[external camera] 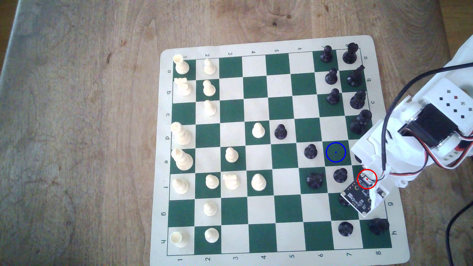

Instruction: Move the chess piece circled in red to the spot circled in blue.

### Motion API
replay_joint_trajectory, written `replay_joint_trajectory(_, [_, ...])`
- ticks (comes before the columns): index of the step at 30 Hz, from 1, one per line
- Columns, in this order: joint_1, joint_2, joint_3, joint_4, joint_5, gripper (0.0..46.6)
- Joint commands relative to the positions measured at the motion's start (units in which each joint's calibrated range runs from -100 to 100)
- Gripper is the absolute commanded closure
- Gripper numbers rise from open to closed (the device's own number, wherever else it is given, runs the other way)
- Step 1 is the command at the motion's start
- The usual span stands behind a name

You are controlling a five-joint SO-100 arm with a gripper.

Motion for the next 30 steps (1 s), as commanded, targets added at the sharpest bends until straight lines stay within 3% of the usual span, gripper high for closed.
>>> replay_joint_trajectory(1, [1.04, -0.22, -10.62, 3.18, -0.34, 46.4])
replay_joint_trajectory(6, [1.51, 0.55, -17.87, 6.54, -0.68, 46.4])
replay_joint_trajectory(11, [9.57, -0.81, -20.86, 6.95, 0.88, 46.4])
replay_joint_trajectory(21, [19.50, -5.90, -13.07, 5.56, 5.23, 46.4])
replay_joint_trajectory(30, [20.83, -4.38, -3.91, -3.04, 5.52, 46.4])
